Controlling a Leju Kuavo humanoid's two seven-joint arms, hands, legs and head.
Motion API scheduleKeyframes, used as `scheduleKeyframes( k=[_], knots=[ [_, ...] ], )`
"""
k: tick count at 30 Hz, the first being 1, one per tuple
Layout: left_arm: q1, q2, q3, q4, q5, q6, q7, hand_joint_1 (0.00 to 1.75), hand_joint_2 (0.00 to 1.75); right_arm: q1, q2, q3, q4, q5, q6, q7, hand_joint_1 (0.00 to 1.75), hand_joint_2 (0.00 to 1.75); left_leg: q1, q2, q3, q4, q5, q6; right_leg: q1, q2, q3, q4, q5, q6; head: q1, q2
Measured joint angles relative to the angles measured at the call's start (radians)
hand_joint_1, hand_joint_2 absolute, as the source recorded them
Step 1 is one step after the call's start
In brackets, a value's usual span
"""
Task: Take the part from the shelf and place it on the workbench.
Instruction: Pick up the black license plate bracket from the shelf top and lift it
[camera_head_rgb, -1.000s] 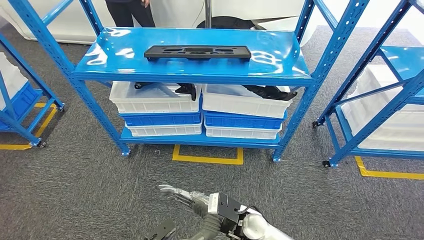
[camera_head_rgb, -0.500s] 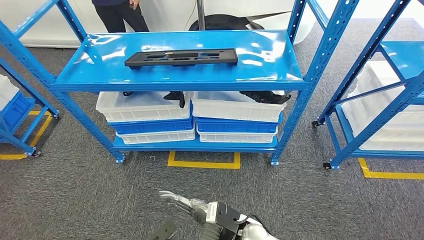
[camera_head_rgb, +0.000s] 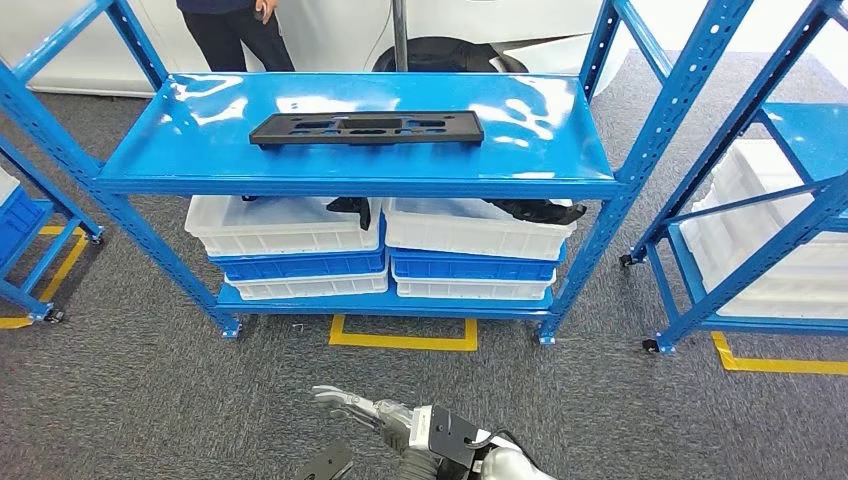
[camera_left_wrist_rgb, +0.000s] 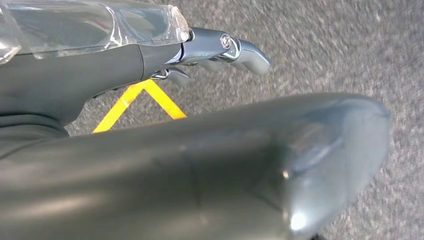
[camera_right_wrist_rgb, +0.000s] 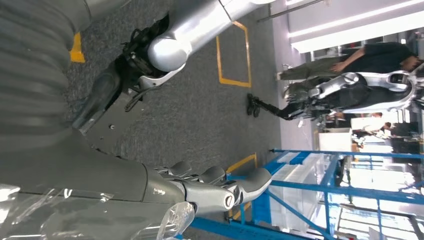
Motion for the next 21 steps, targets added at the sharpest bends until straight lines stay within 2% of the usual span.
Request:
scheduleKeyframes(
  k=[6, 8, 11, 12, 14, 15, 16, 18, 19, 21],
  knots=[
    [-0.001, 0.0, 0.0, 0.0, 0.0, 0.0, 0.0, 0.0, 0.0, 0.0, 0.0, 0.0, 0.0, 0.0, 0.0, 0.0, 0.0, 1.75, -0.001, -0.001, 0.002, 0.0, -0.001, 0.001, 0.0, -0.001, -0.001, 0.009, -0.001, 0.001, 0.0, 0.0],
    [-0.003, 0.0, 0.0, 0.0, 0.0, 0.001, -0.001, 0.0, 0.0, -0.002, 0.0, 0.0, -0.001, -0.001, 0.0, 0.0, 0.0, 1.75, -0.001, -0.001, 0.006, -0.001, -0.003, 0.005, 0.0, -0.001, -0.021, 0.049, -0.009, 0.002, 0.001, 0.0],
    [-0.004, -0.001, 0.0, 0.0, -0.002, 0.001, -0.002, 0.0, 0.0, 0.0, -0.001, 0.0, -0.003, -0.005, 0.0, 0.0, 0.0, 1.75, -0.002, -0.001, 0.017, -0.001, -0.017, 0.015, 0.0, -0.001, -0.137, 0.234, -0.079, 0.01, 0.001, 0.0],
    [-0.003, -0.001, 0.0, 0.0, -0.003, 0.001, -0.003, 0.0, 0.0, 0.001, -0.002, 0.0, -0.004, -0.006, 0.0, 0.0, 0.0, 1.75, -0.005, -0.002, 0.029, -0.001, -0.026, 0.017, 0.001, -0.001, -0.162, 0.244, -0.067, 0.007, 0.001, 0.0],
    [-0.002, -0.003, -0.002, -0.001, -0.003, -0.005, -0.004, 0.0, 0.0, 0.002, -0.006, 0.0, -0.006, -0.007, 0.0, -0.001, 0.0, 1.75, -0.007, -0.003, 0.055, 0.001, -0.044, 0.006, 0.015, -0.002, -0.129, 0.095, 0.023, -0.022, -0.001, 0.0],
    [-0.002, -0.004, -0.002, -0.002, -0.003, -0.008, -0.005, 0.0, 0.0, 0.002, -0.007, 0.0, -0.007, -0.007, 0.0, -0.002, 0.0, 1.75, -0.009, -0.003, 0.068, 0.005, -0.051, -0.002, 0.019, -0.002, -0.097, 0.007, 0.075, -0.038, -0.002, 0.0],
    [-0.002, -0.006, -0.003, -0.003, -0.003, -0.011, -0.006, 0.0, 0.0, 0.001, -0.008, 0.0, -0.008, -0.007, 0.0, -0.003, 0.0, 1.75, -0.008, -0.003, 0.071, 0.015, -0.057, -0.01, 0.02, -0.004, -0.073, -0.038, 0.092, -0.049, -0.003, 0.0],
    [-0.005, -0.006, -0.004, -0.004, -0.002, -0.012, -0.006, 0.0, 0.0, -0.003, -0.007, 0.0, -0.008, -0.007, 0.0, -0.003, 0.0, 1.75, -0.005, -0.002, 0.05, 0.072, -0.085, -0.02, 0.01, -0.006, -0.054, -0.046, 0.094, -0.053, -0.005, 0.0],
    [-0.007, -0.006, -0.004, -0.004, -0.002, -0.012, -0.006, 0.0, 0.0, -0.005, -0.007, 0.0, -0.008, -0.007, 0.0, -0.002, 0.0, 1.75, -0.001, -0.002, 0.02, 0.127, -0.113, -0.027, 0.007, -0.007, -0.05, -0.047, 0.092, -0.054, -0.006, 0.0],
    [-0.009, -0.006, -0.004, -0.004, 0.0, -0.012, -0.006, 0.0, 0.0, -0.004, -0.006, 0.0, -0.008, -0.007, 0.0, -0.002, 0.0, 1.75, 0.01, -0.002, -0.058, 0.251, -0.164, -0.043, 0.002, -0.007, -0.048, -0.047, 0.085, -0.051, -0.008, 0.0]
  ],
)
